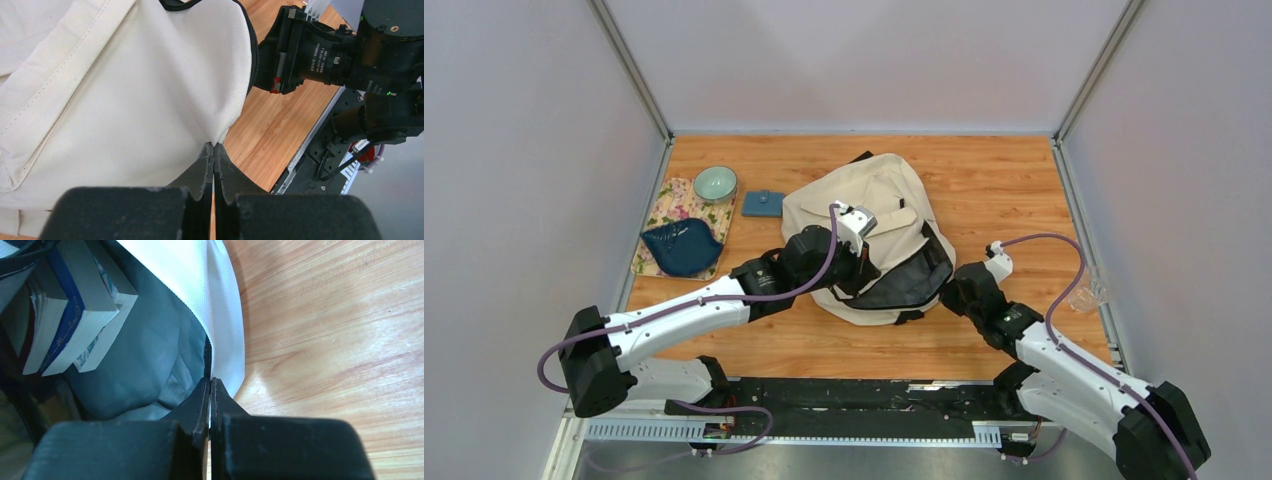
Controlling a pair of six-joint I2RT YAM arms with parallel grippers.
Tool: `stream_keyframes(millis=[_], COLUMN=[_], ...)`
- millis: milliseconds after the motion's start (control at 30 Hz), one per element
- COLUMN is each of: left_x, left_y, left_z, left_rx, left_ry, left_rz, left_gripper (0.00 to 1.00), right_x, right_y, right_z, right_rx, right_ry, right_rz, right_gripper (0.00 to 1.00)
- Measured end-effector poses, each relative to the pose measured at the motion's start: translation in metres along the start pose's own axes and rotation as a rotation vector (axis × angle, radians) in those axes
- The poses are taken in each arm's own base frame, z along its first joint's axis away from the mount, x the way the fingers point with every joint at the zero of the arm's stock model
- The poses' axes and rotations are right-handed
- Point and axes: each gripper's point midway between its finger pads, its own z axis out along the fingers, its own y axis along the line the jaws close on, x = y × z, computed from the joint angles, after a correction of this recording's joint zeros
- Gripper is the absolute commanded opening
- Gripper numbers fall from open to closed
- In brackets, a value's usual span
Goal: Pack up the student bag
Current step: Place the book in the student bag, then zip the student bag at the center of the board.
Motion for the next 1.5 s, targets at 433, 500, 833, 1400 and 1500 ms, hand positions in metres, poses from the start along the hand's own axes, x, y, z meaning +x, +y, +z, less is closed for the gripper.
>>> stream_keyframes(millis=[433,500,833,1400,1500], left_x=[0.008,0.014,0.073,0.091,0.086], left_y=[0.001,0.000,0.001,0.018,0.025], left_z=[0.008,0.015,0.028,-0.041,-0.047], left_rx=[0.002,0.011,0.057,-0.001,-0.046], left_ry=[0.025,0.048,0.198,0.132,0.106], left_rz=[0.000,-0.003,-0.055,-0.093,-0.086], left_gripper=[0.00,0.00,0.41,0.74,0.75], right_x=[-0.012,-0.010,0.003,0.008,0.008], right_y=[0.013,0.014,0.011,-0.006,-0.005], right_z=[-0.031,-0.035,-0.049,-0.075,-0.077], right_rx=[-0.116,-0.130,-0.167,-0.177,-0.188], right_ry=[-0.020,-0.009,0.058,0.077,0.081], right_rz=[0.054,0.063,0.088,0.117,0.129], right_gripper=[0.00,0.00,0.00,0.59,0.60])
